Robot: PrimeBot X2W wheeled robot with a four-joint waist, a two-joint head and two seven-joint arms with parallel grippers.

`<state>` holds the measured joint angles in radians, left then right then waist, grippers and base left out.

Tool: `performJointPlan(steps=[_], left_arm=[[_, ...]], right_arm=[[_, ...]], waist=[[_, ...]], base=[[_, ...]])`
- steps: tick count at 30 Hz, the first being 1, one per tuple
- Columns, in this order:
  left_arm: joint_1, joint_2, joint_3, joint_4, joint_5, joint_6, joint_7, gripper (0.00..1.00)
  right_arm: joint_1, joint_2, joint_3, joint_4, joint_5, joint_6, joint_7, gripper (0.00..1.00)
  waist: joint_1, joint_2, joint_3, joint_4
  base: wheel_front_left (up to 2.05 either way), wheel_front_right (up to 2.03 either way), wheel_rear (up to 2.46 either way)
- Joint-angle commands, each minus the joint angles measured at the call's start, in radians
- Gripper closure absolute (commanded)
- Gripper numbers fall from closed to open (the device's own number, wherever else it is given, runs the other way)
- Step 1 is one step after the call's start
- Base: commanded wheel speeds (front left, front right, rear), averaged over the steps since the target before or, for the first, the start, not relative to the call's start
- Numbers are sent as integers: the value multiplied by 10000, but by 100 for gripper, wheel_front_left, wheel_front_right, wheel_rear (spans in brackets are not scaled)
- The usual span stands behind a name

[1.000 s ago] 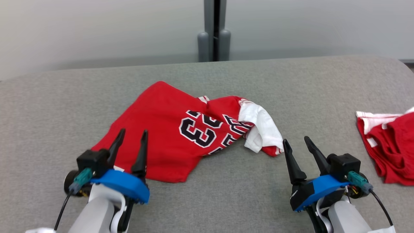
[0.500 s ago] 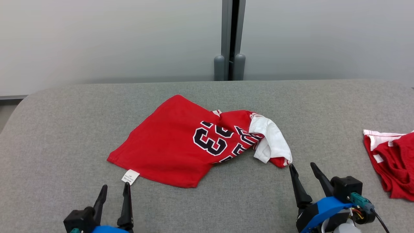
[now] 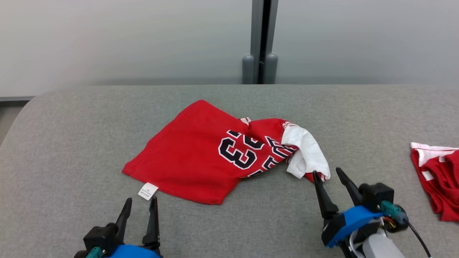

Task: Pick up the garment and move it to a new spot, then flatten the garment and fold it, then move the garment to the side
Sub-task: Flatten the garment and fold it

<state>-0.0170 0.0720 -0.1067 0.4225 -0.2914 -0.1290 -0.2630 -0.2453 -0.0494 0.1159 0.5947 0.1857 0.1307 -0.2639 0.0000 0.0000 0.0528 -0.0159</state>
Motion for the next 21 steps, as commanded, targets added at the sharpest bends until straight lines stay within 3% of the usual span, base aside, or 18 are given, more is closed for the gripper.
performJointPlan(steps=[1, 16, 18, 19, 21], left_arm=[[-198, -4, -140, -2, -94, -25, -23, 0], [-633, 217, -743, 192, -596, -28, -23, 0], [-634, 208, -731, 181, -617, -29, -23, 0], [-630, 205, -729, 180, -623, -29, -23, 0], [-631, 182, -743, 219, -632, -29, -23, 0]], right_arm=[[-335, -33, 38, 105, -43, 0, -2, 0], [-2145, -31, -1046, 2227, -1175, 0, -4, 0], [-2224, -34, -1085, 2307, -1150, 0, -4, 85], [-2273, -34, -1099, 2266, -1101, 0, -4, 100], [-2312, -34, -1109, 2058, -996, -1, -4, 100]], waist=[[0, 0, 165, 186], [0, 0, 994, 1367], [0, 0, 1037, 1390], [0, 0, 1048, 1390], [0, 0, 1022, 1357]], base=[[0, 0, 0], [0, 0, 0], [0, 0, 0], [0, 0, 0], [0, 0, 0]])
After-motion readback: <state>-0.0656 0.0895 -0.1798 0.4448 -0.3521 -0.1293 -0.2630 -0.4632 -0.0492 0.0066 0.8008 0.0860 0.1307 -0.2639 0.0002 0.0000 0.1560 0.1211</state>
